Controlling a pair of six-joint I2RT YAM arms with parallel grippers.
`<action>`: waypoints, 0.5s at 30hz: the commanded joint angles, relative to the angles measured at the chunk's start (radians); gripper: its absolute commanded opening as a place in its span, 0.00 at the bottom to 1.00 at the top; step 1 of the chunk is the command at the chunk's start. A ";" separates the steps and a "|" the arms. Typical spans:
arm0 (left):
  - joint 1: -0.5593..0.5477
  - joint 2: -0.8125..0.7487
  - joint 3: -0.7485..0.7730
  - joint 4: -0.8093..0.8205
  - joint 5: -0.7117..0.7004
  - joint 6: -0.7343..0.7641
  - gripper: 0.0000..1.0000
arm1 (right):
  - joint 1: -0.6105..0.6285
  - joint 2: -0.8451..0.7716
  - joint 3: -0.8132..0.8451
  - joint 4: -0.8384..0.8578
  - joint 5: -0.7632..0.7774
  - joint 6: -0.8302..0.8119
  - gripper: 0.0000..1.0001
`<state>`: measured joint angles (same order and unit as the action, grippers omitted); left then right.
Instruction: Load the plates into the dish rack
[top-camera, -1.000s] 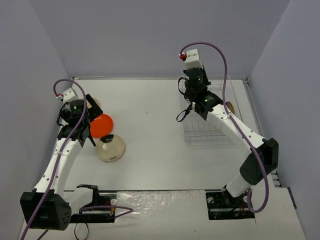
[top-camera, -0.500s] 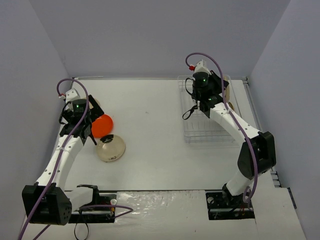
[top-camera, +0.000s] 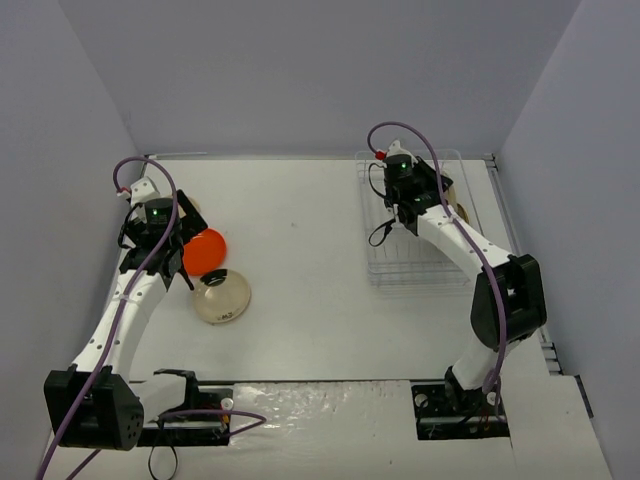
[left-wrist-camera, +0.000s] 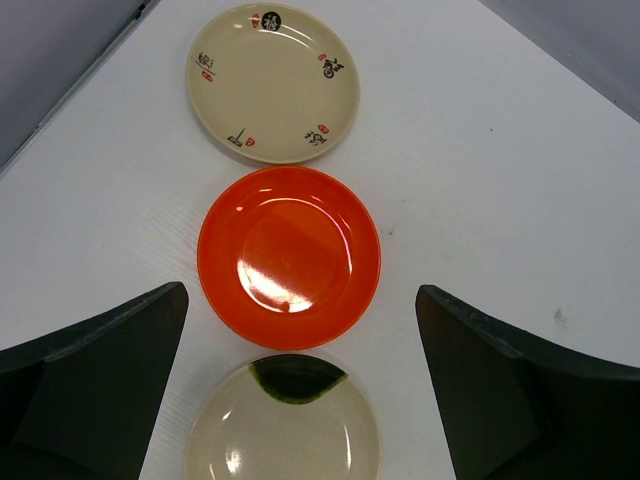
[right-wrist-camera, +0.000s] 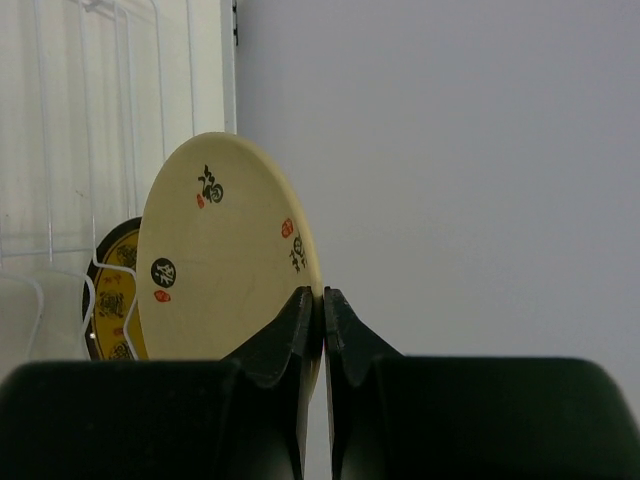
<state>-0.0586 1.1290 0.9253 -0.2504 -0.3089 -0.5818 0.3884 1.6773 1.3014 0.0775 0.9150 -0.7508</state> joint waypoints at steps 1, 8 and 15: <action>0.006 -0.012 0.060 0.037 -0.024 0.016 0.97 | -0.011 0.022 0.023 -0.027 0.008 0.023 0.00; 0.005 -0.002 0.060 0.046 -0.014 0.016 0.97 | -0.011 0.054 0.019 -0.106 -0.019 0.082 0.00; 0.005 0.014 0.063 0.054 -0.003 0.018 0.97 | -0.008 0.105 0.050 -0.156 0.041 0.138 0.00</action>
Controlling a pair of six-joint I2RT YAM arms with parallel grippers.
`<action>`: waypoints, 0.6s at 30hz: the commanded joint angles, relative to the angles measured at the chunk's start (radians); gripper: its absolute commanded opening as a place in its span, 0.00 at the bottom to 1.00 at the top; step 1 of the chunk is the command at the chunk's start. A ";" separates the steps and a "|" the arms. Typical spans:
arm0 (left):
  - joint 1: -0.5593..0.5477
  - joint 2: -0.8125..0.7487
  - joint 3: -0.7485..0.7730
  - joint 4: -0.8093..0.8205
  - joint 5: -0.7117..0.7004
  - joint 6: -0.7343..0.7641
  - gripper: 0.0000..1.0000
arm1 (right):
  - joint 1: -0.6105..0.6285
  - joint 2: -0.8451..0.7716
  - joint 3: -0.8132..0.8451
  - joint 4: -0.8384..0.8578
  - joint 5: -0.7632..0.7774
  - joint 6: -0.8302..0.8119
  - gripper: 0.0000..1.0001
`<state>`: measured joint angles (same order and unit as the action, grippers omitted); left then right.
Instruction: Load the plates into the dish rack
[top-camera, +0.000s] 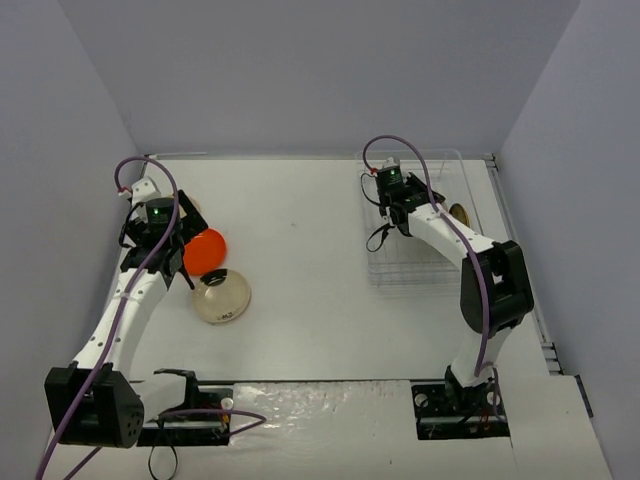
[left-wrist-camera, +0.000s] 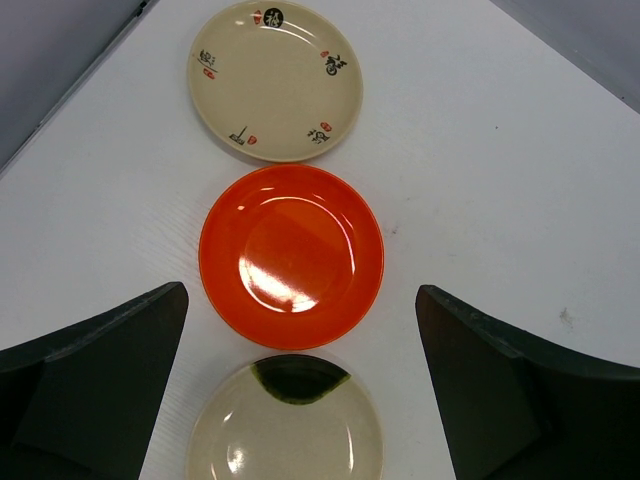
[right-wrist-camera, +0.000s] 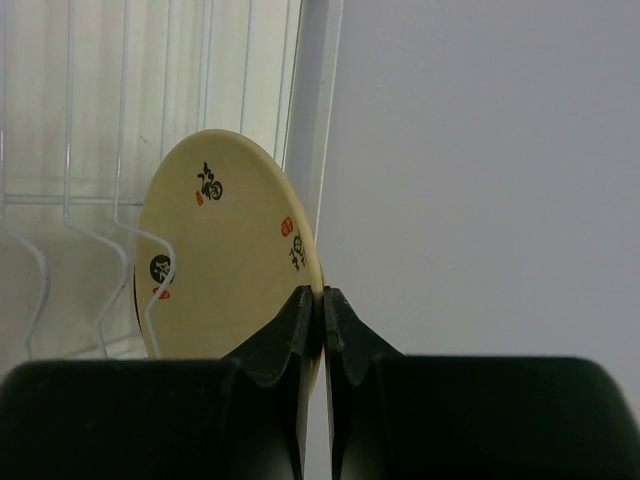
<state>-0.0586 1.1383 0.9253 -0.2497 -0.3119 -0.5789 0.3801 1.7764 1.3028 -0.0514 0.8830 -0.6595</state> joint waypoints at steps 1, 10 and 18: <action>0.005 0.007 0.064 0.051 0.000 0.015 0.97 | 0.000 0.008 0.042 -0.029 0.077 0.057 0.07; 0.005 0.017 0.069 0.046 0.009 0.013 0.97 | 0.034 -0.010 0.051 -0.011 0.029 0.141 0.57; 0.006 0.017 0.081 0.016 0.000 -0.005 0.97 | 0.126 -0.164 0.076 0.086 -0.274 0.160 0.84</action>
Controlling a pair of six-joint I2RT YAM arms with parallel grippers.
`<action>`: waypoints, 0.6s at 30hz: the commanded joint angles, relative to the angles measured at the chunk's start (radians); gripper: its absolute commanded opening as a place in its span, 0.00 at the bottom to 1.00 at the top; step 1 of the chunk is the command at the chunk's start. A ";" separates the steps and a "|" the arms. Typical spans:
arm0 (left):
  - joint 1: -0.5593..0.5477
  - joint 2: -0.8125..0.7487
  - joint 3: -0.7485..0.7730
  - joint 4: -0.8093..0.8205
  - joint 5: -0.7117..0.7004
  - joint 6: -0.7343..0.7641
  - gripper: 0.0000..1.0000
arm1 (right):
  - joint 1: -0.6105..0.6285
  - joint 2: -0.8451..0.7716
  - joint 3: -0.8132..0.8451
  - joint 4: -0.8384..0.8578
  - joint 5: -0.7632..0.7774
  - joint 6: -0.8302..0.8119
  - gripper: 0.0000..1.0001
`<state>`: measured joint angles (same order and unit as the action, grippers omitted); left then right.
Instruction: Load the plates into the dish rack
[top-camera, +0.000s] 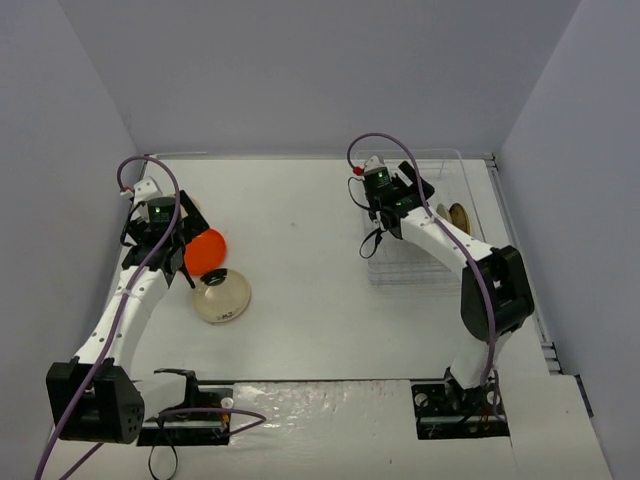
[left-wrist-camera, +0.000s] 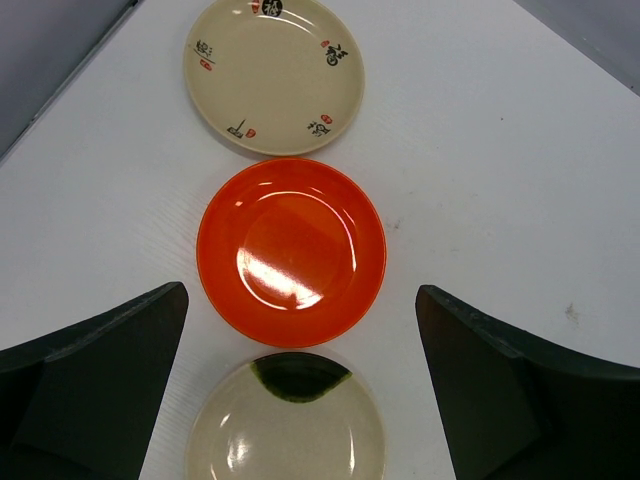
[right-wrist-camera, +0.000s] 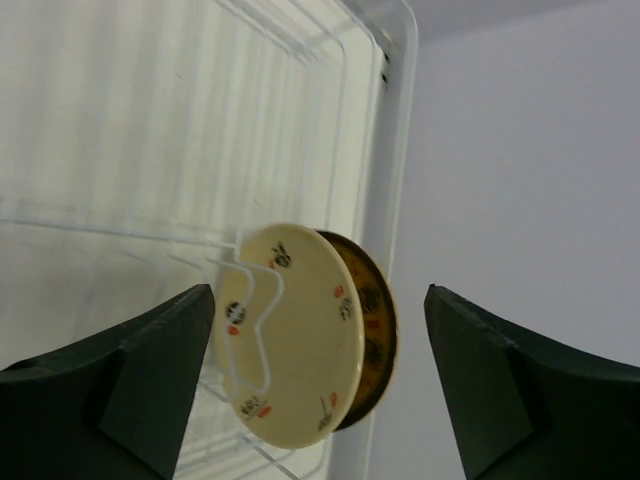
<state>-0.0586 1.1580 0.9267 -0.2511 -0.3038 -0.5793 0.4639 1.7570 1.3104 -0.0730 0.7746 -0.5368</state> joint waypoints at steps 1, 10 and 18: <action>0.006 -0.004 0.082 0.008 -0.011 -0.008 0.97 | 0.050 -0.167 0.074 0.118 -0.200 0.058 0.87; 0.006 -0.002 0.099 -0.030 0.027 -0.080 0.97 | 0.053 -0.253 0.046 0.236 -0.598 0.417 1.00; 0.006 0.043 0.104 -0.209 0.089 -0.333 0.97 | -0.010 -0.197 0.013 0.317 -0.766 0.655 1.00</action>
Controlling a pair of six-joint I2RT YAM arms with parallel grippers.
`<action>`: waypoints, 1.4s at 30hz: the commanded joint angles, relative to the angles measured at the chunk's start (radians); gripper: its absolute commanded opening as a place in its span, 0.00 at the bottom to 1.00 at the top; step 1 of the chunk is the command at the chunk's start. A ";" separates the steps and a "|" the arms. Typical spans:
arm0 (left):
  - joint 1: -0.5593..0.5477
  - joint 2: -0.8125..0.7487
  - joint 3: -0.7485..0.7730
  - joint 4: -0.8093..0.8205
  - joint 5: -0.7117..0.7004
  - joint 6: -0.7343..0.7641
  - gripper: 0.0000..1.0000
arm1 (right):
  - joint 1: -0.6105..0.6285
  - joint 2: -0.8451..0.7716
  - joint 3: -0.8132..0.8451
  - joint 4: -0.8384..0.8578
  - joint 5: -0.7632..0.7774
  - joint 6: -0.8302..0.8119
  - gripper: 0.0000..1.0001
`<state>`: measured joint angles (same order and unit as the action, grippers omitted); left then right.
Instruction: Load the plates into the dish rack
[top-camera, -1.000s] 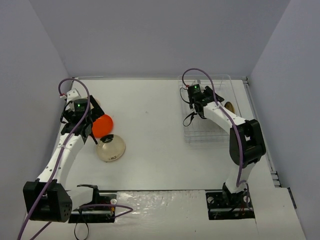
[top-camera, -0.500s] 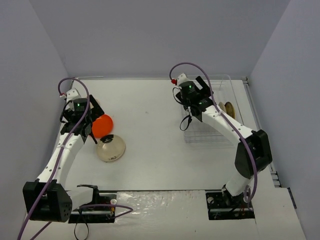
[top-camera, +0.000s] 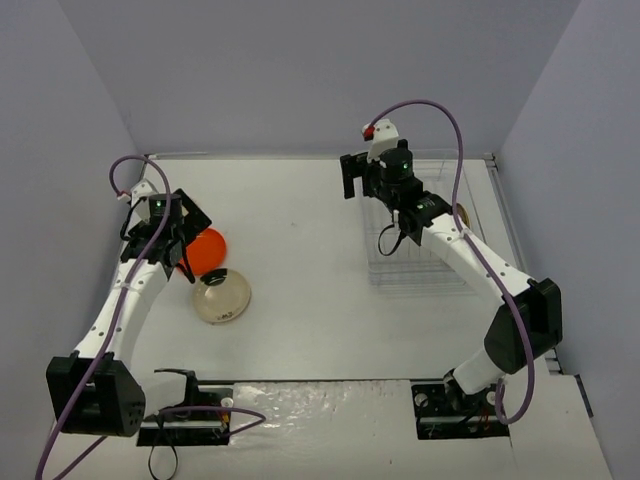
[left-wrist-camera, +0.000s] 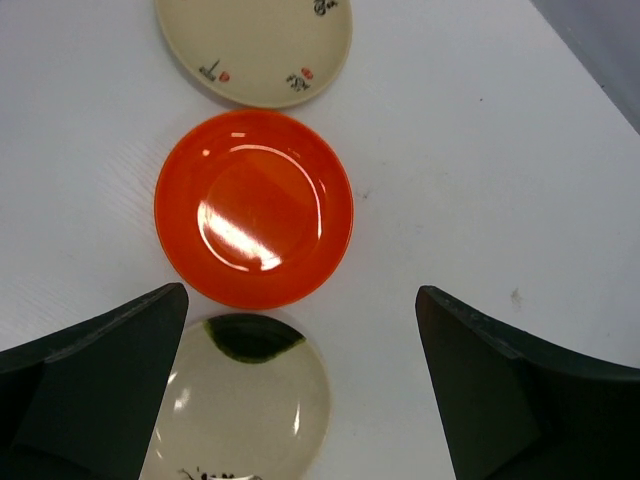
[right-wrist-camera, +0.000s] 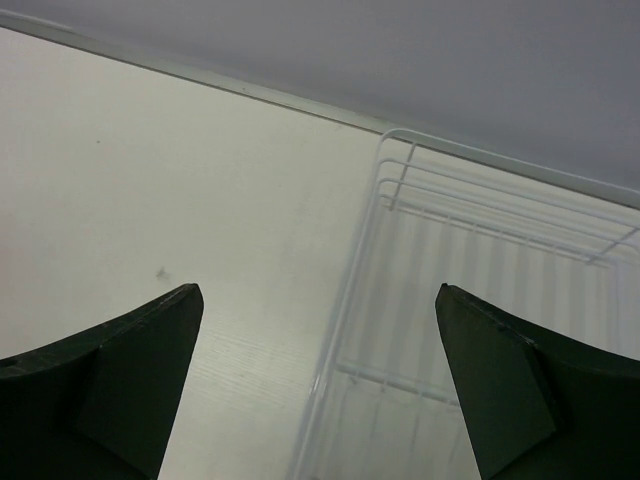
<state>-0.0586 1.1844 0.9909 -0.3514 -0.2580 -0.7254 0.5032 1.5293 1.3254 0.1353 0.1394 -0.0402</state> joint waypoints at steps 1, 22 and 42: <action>0.006 0.023 0.028 -0.129 0.049 -0.215 0.97 | -0.061 0.037 0.000 0.109 -0.172 0.168 1.00; 0.005 -0.106 -0.357 -0.218 0.054 -0.343 0.97 | -0.190 0.054 -0.084 0.205 -0.362 0.172 1.00; 0.006 0.064 -0.388 -0.053 0.111 -0.315 0.29 | -0.212 0.016 -0.101 0.210 -0.319 0.188 1.00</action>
<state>-0.0574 1.2441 0.5978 -0.4620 -0.1550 -1.0407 0.3023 1.6117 1.2190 0.2657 -0.2044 0.1349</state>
